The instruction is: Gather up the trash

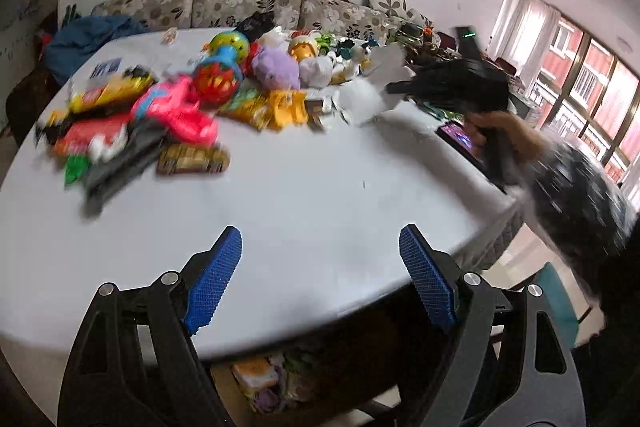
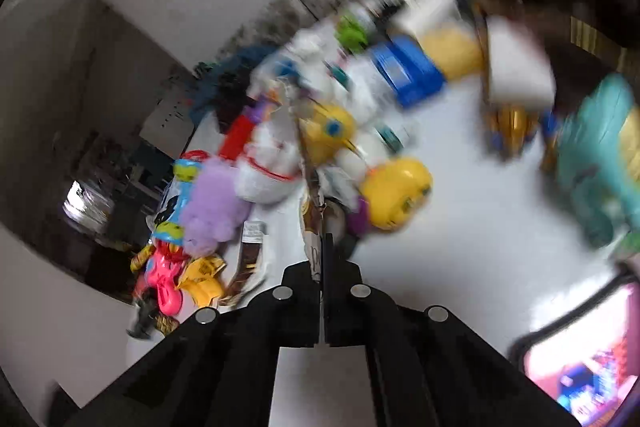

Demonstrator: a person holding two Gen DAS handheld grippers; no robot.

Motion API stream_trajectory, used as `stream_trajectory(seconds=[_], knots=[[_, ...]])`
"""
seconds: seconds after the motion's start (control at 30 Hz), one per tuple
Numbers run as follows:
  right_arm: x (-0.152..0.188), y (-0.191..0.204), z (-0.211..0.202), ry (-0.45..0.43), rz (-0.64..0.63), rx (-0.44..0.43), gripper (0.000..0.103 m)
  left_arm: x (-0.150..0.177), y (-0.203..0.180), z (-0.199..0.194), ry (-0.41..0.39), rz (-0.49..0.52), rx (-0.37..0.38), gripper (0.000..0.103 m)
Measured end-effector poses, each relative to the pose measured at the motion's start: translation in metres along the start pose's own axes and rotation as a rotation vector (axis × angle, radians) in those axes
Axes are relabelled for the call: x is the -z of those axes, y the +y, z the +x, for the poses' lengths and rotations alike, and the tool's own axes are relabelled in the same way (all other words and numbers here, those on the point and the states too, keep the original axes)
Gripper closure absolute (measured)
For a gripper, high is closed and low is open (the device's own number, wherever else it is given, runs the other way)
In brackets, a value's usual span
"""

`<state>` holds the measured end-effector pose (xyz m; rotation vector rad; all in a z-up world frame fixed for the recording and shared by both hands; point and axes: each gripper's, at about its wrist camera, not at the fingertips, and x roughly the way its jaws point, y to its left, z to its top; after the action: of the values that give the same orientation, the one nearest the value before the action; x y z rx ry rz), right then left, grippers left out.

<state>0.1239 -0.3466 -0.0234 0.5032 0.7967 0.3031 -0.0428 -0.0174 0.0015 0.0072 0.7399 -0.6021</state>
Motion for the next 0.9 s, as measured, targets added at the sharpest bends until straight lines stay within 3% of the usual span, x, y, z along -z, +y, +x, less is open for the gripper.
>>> stream_trajectory(seconds=[0.07, 0.17, 0.3, 0.4, 0.43, 0.47, 0.5, 0.53, 0.6, 0.63, 0.67, 0.7, 0.73, 0.8, 0.9], knots=[[0.009, 0.013, -0.034, -0.052, -0.057, -0.009, 0.103, -0.024, -0.010, 0.026, 0.007, 0.055, -0.034, 0.024], [0.029, 0.027, -0.082, -0.127, -0.149, 0.022, 0.103, -0.056, -0.028, 0.066, 0.025, 0.116, -0.029, 0.024], [0.047, 0.023, -0.129, -0.178, -0.167, 0.026, 0.103, -0.097, -0.057, 0.130, 0.049, 0.183, -0.086, 0.024], [0.048, 0.008, -0.149, -0.196, -0.160, 0.037, 0.103, -0.113, -0.063, 0.174, 0.116, 0.170, -0.093, 0.024], [0.049, 0.006, -0.152, -0.200, -0.156, 0.042, 0.103, -0.114, -0.060, 0.186, 0.152, 0.148, -0.108, 0.027], [0.050, 0.002, -0.153, -0.203, -0.152, 0.041, 0.102, -0.113, -0.056, 0.197, 0.189, 0.119, -0.111, 0.037], [0.051, -0.001, -0.155, -0.197, -0.154, 0.039, 0.102, -0.111, -0.052, 0.205, 0.203, 0.098, -0.109, 0.038], [0.051, -0.002, -0.154, -0.196, -0.157, 0.041, 0.102, -0.110, -0.052, 0.207, 0.189, 0.113, -0.124, 0.042], [0.051, -0.003, -0.149, -0.192, -0.166, 0.042, 0.102, -0.109, -0.048, 0.206, 0.182, 0.111, -0.150, 0.064], [0.051, -0.004, -0.146, -0.186, -0.167, 0.037, 0.102, -0.108, -0.043, 0.204, 0.180, 0.094, -0.156, 0.089], [0.052, -0.002, -0.146, -0.186, -0.167, 0.033, 0.102, -0.109, -0.037, 0.202, 0.189, 0.068, -0.100, 0.103], [0.054, 0.000, -0.144, -0.181, -0.173, 0.026, 0.102, -0.107, -0.026, 0.196, 0.192, 0.008, -0.041, 0.103], [0.055, 0.003, -0.140, -0.175, -0.178, 0.018, 0.102, -0.105, -0.017, 0.188, 0.167, -0.021, -0.038, 0.103], [0.059, 0.010, -0.135, -0.163, -0.181, 0.000, 0.102, -0.096, -0.014, 0.168, 0.115, -0.005, -0.074, 0.103], [0.067, 0.025, -0.125, -0.130, -0.212, -0.029, 0.102, -0.082, -0.021, 0.113, 0.018, 0.027, -0.020, 0.103]])
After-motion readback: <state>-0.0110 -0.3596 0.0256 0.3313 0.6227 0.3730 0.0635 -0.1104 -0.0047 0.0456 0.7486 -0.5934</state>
